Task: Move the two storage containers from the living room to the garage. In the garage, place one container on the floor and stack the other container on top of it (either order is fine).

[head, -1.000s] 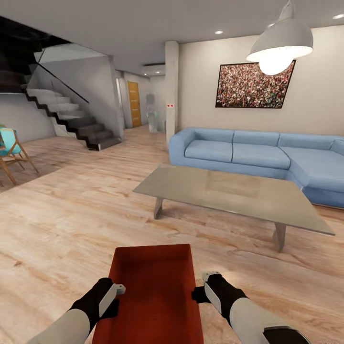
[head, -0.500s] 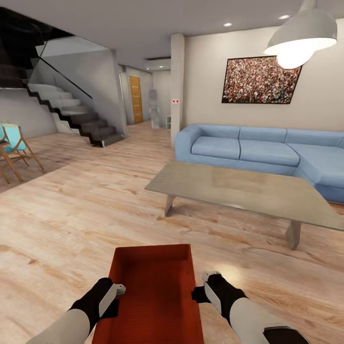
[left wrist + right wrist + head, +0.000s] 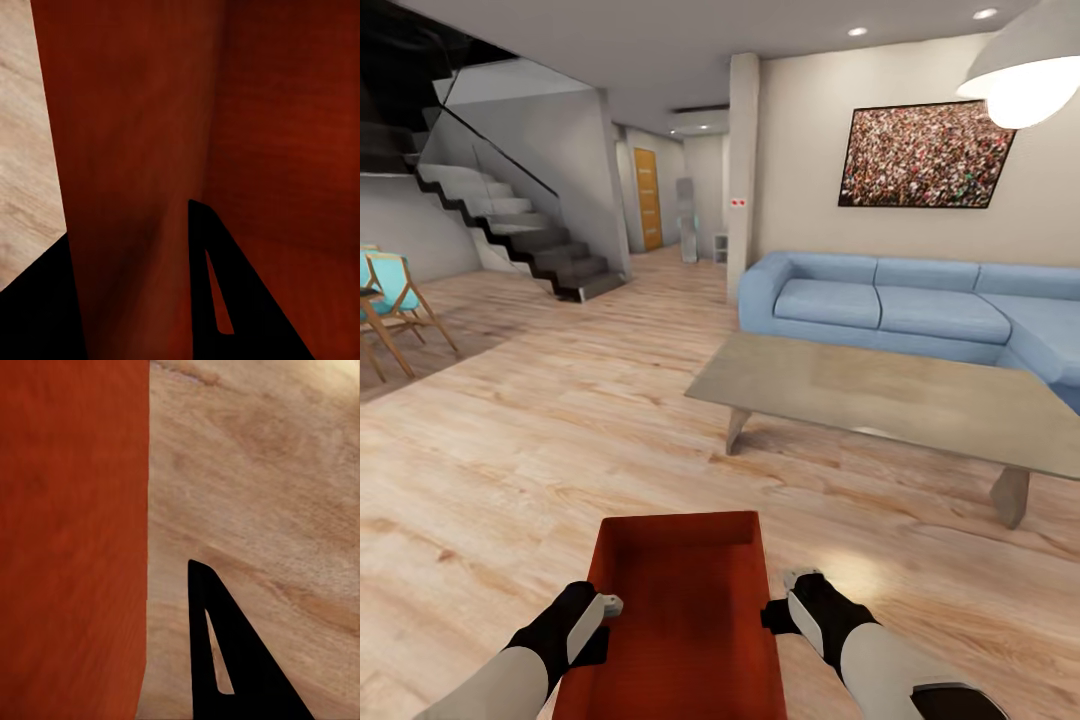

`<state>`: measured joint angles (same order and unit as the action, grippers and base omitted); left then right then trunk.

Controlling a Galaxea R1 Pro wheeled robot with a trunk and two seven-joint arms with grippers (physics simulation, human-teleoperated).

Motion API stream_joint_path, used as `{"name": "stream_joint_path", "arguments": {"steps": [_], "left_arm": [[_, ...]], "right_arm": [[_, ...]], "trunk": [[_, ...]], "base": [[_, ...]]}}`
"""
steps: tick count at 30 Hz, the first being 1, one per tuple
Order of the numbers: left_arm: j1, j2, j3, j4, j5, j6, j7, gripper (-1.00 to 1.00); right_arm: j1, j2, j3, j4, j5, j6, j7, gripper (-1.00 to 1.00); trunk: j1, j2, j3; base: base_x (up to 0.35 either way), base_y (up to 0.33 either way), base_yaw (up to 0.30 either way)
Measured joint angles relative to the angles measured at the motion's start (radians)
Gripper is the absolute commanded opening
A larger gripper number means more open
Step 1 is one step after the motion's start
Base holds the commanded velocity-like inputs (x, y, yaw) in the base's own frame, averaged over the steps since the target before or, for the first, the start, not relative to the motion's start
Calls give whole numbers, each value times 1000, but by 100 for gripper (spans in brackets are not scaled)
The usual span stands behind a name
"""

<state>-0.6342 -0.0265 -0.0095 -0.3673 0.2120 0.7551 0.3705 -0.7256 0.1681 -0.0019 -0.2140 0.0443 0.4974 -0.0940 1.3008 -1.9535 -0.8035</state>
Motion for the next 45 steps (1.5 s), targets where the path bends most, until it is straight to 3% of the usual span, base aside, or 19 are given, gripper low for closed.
{"name": "stream_joint_path", "arguments": {"steps": [10, 36, 45], "left_arm": [[0, 0, -1, 0, 1, -1, 0, -100], [0, 0, 0, 0, 0, -1, 0, -100], [0, 0, -1, 0, 1, -1, 0, -100]], "right_arm": [[0, 0, 0, 0, 0, 0, 0, -100], [0, 0, -1, 0, 0, 0, 0, -100], [0, 0, -1, 0, 0, 0, 0, -100]], "trunk": [[0, 0, -15], [0, 0, -16], [0, 0, -24]], "base": [[205, 297, 0], [223, 280, 1], [224, 279, 135]]}}
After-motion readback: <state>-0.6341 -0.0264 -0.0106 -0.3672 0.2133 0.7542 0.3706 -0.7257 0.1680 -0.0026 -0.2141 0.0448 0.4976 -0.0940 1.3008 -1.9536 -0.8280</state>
